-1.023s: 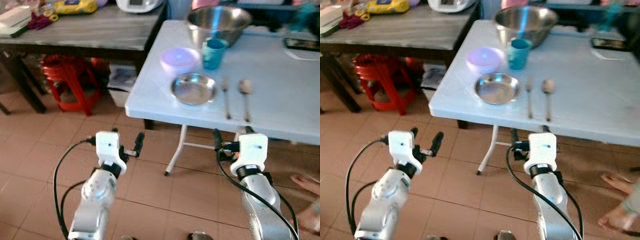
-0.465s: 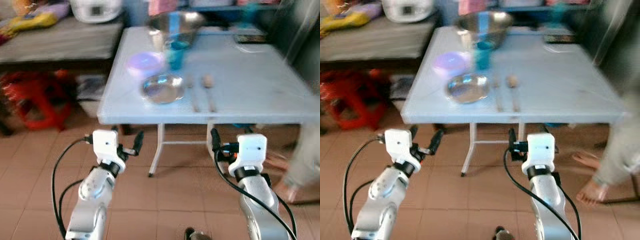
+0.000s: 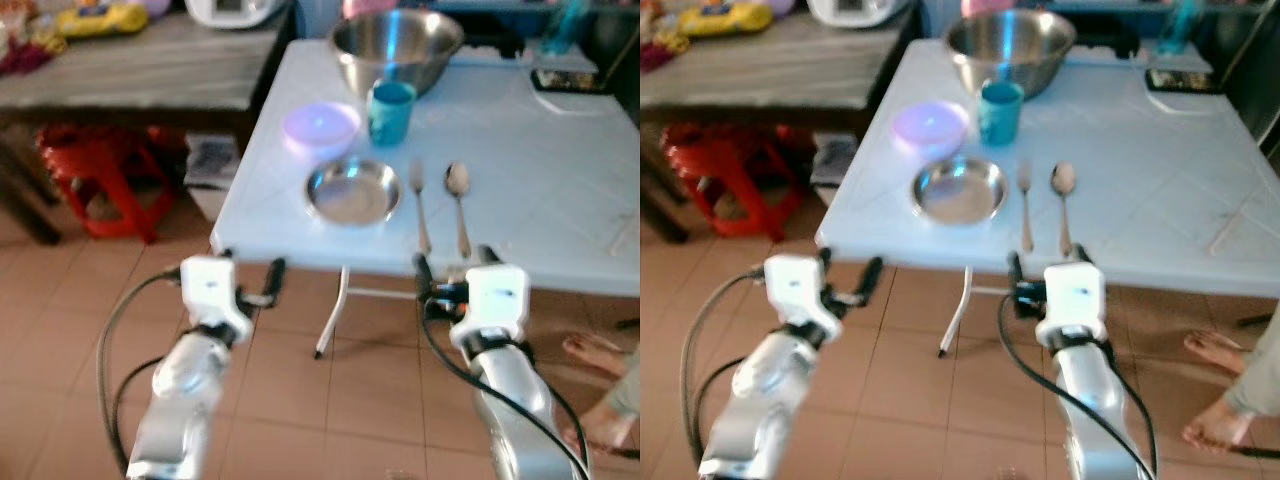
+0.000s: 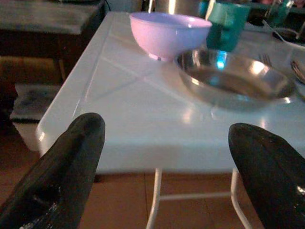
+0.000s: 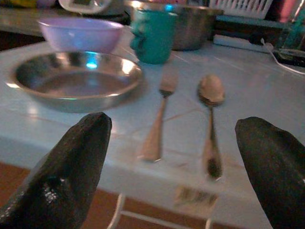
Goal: Setting the table
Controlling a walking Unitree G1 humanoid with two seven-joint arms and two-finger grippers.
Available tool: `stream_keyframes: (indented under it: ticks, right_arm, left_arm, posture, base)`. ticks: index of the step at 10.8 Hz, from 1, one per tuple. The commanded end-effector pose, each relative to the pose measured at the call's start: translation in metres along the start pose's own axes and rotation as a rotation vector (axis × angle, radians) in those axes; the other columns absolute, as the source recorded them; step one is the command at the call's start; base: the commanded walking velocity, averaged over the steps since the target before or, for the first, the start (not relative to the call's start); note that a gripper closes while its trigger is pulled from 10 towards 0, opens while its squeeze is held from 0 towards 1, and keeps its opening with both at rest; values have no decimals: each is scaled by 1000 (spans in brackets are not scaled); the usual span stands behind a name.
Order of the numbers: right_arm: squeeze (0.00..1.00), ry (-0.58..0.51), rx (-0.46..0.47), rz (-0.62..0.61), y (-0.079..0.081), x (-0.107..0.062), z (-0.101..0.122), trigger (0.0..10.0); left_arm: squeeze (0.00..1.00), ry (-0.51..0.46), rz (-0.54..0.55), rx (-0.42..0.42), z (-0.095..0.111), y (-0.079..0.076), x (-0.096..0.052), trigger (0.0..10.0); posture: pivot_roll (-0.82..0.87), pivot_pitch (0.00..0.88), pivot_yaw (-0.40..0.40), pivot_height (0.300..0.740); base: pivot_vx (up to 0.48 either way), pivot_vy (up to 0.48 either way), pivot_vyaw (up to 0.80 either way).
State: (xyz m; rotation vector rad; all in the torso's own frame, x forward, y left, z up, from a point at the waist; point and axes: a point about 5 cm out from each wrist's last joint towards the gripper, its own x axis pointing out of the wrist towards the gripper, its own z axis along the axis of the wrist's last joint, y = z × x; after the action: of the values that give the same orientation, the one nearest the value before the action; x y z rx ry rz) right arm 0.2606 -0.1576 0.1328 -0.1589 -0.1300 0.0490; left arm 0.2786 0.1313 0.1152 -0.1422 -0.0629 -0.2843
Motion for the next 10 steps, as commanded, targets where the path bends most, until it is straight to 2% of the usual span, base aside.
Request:
stream_keyframes:
  ticks: [1, 4, 8, 10]
  right_arm:
    - [0, 1, -9, -12, -4, -2, 1, 10000]
    - [0, -48, -31, 39, 4, -4, 12, 10000]
    - [0, -120, -15, 156, 21, -3, 32, 10000]
    - [0, -114, -9, 160, 22, -3, 32, 10000]
  left_arm:
    - [0, 10, -13, -5, -2, -4, 0, 10000]
    - [0, 5, -21, 6, 0, -5, 0, 10000]
    - [0, -10, 6, 50, 6, 0, -3, 10000]
    - [0, -7, 29, 77, 6, 4, -5, 10000]
  posture:
    - [-124, 148, 67, 740]
    - [-125, 152, 70, 740]
    - [-118, 151, 74, 740]
    - [-112, 152, 71, 740]
  base:
    - [322, 0, 0]
    - [296, 0, 0]
    - [0, 0, 0]
    - [0, 0, 0]
